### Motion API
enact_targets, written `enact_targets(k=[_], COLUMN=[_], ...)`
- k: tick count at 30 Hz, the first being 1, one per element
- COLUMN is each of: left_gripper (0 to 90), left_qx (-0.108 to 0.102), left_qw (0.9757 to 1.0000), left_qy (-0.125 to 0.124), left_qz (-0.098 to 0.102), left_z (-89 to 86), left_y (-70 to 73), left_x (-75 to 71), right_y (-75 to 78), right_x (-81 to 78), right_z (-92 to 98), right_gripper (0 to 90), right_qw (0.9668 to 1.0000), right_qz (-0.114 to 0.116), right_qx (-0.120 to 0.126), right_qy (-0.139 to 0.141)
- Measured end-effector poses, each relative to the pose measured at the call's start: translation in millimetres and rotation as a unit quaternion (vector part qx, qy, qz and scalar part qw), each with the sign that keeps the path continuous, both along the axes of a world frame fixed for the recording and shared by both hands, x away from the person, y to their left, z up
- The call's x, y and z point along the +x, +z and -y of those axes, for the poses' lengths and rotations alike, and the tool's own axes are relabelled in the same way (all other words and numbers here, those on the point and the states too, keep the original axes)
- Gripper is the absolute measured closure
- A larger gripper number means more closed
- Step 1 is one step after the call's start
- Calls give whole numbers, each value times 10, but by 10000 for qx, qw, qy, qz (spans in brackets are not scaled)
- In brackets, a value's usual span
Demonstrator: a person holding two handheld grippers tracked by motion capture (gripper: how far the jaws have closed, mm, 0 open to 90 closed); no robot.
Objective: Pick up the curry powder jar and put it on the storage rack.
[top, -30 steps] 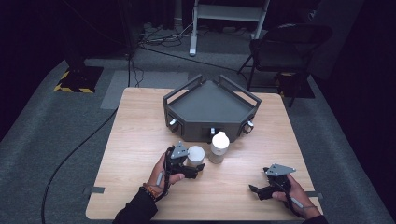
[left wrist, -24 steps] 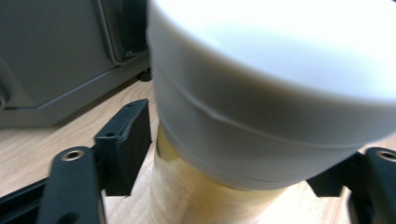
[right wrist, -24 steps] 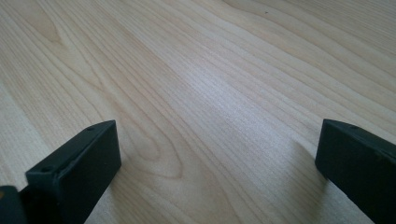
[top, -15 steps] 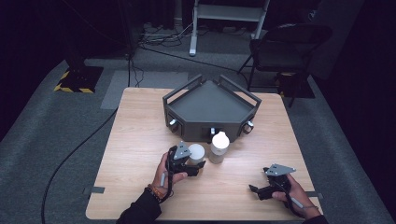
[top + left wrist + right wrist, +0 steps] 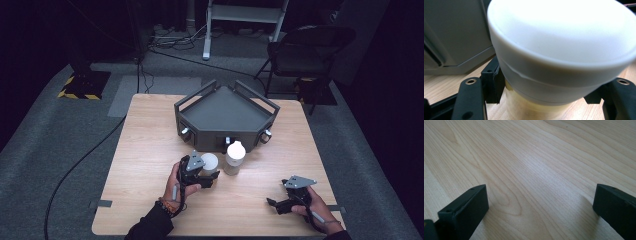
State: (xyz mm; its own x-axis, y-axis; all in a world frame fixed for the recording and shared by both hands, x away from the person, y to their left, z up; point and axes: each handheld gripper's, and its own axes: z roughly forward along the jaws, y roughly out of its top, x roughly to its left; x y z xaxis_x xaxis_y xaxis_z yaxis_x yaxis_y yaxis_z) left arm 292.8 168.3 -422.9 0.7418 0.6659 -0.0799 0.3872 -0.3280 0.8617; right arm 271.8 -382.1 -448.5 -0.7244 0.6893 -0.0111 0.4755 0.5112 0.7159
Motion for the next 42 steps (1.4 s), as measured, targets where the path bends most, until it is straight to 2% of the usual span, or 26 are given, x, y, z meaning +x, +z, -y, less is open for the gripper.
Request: enact_targets(k=[10, 15, 24, 29, 42], left_gripper=[331, 332, 334, 334, 336], left_qx=[15, 66, 5, -1, 12], left_qw=[10000, 9999, 9996, 9991, 9986], left_qy=[27, 118, 280, 415, 499], left_qz=[23, 59, 68, 61, 164], left_z=[-10, 8, 13, 22, 75], left_y=[91, 157, 266, 366, 670], left_x=[-32, -64, -73, -61, 35], right_y=[0, 0, 0, 0, 0], right_x=[0, 0, 0, 0, -1], right_z=[0, 0, 0, 0, 0], right_gripper=[0, 0, 0, 0, 0], right_qw=[10000, 10000, 10000, 10000, 10000], right_qz=[0, 1, 1, 2, 4], right_qx=[1, -2, -1, -2, -3], right_qy=[0, -1, 0, 1, 2])
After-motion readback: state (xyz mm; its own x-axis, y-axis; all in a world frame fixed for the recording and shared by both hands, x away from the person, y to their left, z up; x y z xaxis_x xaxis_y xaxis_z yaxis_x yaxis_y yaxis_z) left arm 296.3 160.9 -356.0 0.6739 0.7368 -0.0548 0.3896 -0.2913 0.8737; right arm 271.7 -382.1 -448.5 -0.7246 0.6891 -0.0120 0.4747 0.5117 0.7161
